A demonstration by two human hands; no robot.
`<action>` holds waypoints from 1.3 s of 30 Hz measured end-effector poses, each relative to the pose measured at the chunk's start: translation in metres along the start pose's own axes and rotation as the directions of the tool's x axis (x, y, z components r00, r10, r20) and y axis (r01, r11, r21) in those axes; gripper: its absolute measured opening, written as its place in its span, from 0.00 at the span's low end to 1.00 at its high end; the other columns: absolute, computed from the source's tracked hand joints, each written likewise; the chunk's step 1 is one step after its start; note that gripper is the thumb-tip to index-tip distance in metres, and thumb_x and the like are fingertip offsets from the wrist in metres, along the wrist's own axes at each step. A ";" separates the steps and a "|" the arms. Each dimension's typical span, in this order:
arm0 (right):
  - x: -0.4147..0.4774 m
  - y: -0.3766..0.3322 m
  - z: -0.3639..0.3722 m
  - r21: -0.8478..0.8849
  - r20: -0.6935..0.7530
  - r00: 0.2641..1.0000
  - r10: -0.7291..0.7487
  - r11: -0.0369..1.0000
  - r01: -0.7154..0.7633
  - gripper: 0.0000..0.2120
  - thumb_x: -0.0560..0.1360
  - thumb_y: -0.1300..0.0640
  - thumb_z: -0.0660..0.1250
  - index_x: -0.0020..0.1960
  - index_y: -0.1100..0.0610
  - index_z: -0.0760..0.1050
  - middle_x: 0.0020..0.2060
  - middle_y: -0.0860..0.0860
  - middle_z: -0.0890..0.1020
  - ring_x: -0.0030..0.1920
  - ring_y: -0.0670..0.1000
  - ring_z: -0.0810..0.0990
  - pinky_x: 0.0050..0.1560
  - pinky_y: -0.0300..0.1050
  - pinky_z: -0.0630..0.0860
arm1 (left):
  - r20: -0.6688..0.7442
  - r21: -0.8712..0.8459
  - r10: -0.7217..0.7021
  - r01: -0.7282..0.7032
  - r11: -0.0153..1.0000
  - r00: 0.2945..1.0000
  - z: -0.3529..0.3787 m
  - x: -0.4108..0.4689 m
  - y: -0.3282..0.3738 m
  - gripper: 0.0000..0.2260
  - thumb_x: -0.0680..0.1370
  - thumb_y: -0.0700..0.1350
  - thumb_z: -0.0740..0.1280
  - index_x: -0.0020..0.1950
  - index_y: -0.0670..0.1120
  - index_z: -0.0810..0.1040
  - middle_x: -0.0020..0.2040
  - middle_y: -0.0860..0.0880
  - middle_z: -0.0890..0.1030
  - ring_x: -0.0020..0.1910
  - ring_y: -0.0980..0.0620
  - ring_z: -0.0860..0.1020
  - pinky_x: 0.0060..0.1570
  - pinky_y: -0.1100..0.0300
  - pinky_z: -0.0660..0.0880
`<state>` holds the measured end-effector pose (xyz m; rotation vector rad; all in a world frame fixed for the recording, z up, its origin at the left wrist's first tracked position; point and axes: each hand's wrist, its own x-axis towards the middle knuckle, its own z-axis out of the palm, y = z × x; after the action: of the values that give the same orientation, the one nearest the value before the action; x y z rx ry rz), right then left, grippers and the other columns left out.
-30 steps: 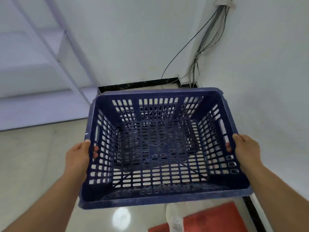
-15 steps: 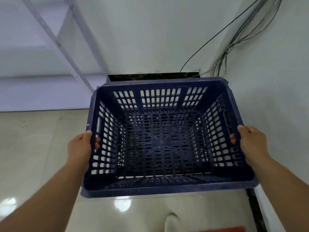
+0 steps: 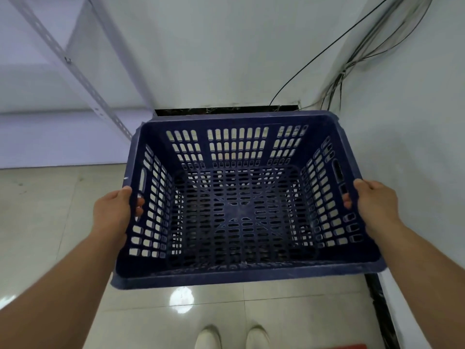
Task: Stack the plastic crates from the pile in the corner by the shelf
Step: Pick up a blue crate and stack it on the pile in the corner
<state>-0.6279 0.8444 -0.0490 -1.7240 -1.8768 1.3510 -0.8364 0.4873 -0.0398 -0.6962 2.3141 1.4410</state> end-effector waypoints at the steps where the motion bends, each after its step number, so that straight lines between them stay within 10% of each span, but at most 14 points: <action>1: 0.001 -0.001 0.001 0.002 0.005 1.000 0.002 1.000 -0.002 0.13 0.80 0.54 0.59 0.54 0.61 0.77 0.35 0.55 0.80 0.33 0.55 0.77 0.44 0.51 0.76 | 0.000 0.002 -0.004 0.004 1.000 1.000 0.001 0.001 0.001 0.12 0.80 0.48 0.61 0.51 0.40 0.80 0.45 0.41 0.83 0.41 0.44 0.78 0.53 0.44 0.77; 39: -0.001 -0.010 0.003 -0.013 -0.033 0.999 -0.028 1.000 0.028 0.12 0.79 0.53 0.59 0.51 0.58 0.78 0.36 0.55 0.81 0.34 0.54 0.77 0.43 0.51 0.76 | -0.033 -0.036 -0.038 0.037 0.999 0.999 0.002 0.003 0.006 0.11 0.78 0.48 0.62 0.49 0.43 0.80 0.47 0.40 0.84 0.42 0.45 0.79 0.53 0.42 0.78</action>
<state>-0.6362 0.8431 -0.0424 -1.7091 -1.8881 1.2957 -0.8421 0.4904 -0.0382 -0.7751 2.2934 1.4676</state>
